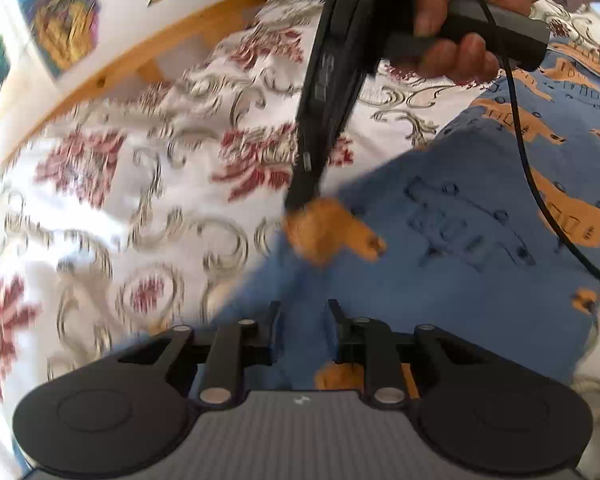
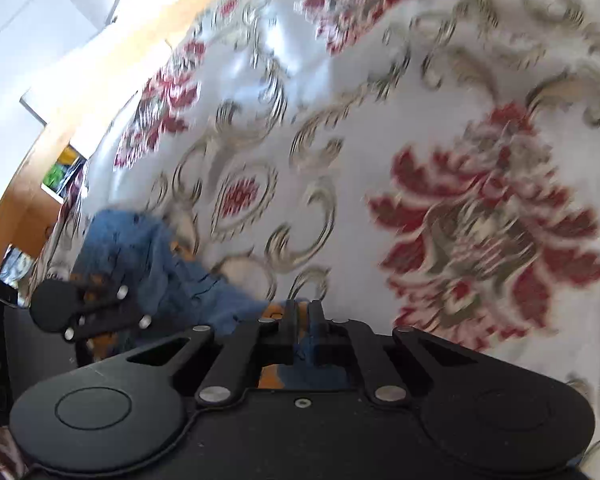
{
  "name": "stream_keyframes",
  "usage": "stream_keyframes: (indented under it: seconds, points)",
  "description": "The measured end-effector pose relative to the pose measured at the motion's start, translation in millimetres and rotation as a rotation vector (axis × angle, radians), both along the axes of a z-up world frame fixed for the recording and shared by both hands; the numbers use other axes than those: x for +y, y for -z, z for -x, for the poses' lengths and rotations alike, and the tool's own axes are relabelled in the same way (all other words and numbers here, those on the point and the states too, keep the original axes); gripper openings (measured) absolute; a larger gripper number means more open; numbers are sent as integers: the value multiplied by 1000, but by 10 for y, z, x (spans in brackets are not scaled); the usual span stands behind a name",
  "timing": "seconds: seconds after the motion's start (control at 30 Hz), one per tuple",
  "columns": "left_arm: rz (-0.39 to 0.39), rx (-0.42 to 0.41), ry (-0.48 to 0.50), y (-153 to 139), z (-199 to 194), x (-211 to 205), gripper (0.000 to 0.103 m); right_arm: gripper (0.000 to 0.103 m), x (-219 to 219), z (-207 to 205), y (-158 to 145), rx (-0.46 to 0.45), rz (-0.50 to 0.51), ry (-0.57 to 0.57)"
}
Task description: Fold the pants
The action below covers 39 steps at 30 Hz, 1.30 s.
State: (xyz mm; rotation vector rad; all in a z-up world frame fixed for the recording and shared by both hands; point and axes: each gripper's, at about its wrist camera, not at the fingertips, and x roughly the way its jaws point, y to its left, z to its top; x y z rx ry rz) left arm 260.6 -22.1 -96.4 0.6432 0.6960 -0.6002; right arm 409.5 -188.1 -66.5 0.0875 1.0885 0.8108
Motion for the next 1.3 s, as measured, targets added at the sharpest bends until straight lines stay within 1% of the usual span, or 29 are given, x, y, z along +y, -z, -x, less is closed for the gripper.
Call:
stream_keyframes:
  seconds: [0.07,0.13,0.17,0.2,0.23,0.27,0.3,0.37,0.4,0.47,0.5,0.57,0.63,0.67,0.7,0.73,0.77,0.8,0.83,0.87,0.9,0.97,1.0,1.07,1.1,1.13,1.2,1.27,1.3]
  points:
    - [14,29,-34,5,54,120,29,3,32,-17,9,-32,17,-20]
    - [38,67,-81,19,71,248,33,4,115,-38,155,-69,96,-28]
    - [56,83,-107,23,82,326,35,5,140,-51,237,-75,127,-30]
    - [72,98,-128,12,85,391,38,7,121,-74,265,-65,121,-23]
    - [80,112,-145,-2,84,440,42,11,97,-85,232,-65,116,1]
    - [78,122,-159,-20,88,480,44,19,47,-71,160,-90,136,33]
    - [75,131,-173,-39,94,517,48,24,-29,-33,58,-120,142,47]
    - [68,144,-191,-78,113,578,51,26,-222,136,-156,-153,132,75]
    - [63,145,-201,-108,121,592,51,26,-326,279,-243,-146,121,81]
    - [55,145,-225,-152,145,612,52,26,-521,622,-319,-99,62,101]
    - [53,144,-234,-166,162,619,54,29,-638,827,-303,-61,27,126]
    - [48,144,-251,-180,190,624,57,31,-772,1176,-200,-12,6,196]
    - [43,151,-272,-175,189,628,60,31,-979,1476,-42,-10,54,291]
    - [42,156,-281,-171,190,624,60,30,-1131,1594,42,-12,74,360]
    - [37,160,-287,-170,185,624,62,24,-1281,1698,95,-10,73,431]
    - [25,159,-288,-162,185,621,65,21,-1485,1797,130,2,41,514]
    - [9,156,-290,-155,190,616,66,21,-1672,1897,133,14,9,598]
    - [-4,157,-293,-154,195,616,68,24,-1832,2016,97,12,-15,682]
    - [-14,160,-300,-159,203,619,69,31,-1955,2150,32,-2,-28,755]
    - [-26,166,-311,-174,205,608,70,48,-2032,2284,-35,-19,-47,807]
    - [-43,171,-330,-200,200,582,71,69,-2092,2437,-106,-39,-64,854]
    - [-60,160,-371,-304,209,488,71,84,-2153,2759,-245,-98,-59,966]
    - [-47,141,-372,-383,229,423,73,83,-2166,2908,-291,-132,-46,1027]
    - [-18,115,-331,-551,276,220,80,83,-2165,3157,-347,-201,0,1127]
    - [-14,107,-292,-634,287,70,85,84,-2196,3254,-344,-228,22,1162]
    - [-17,107,-241,-716,288,-110,86,85,-2196,3331,-330,-244,41,1197]
    - [-39,135,-122,-895,249,-543,86,90,-2296,3441,-278,-264,18,1221]
    - [-48,178,-13,-1103,191,-1016,92,93,-2336,3529,-197,-272,12,1231]
    - [-56,200,35,-1200,161,-1258,100,93,-2350,3534,-177,-272,5,1223]
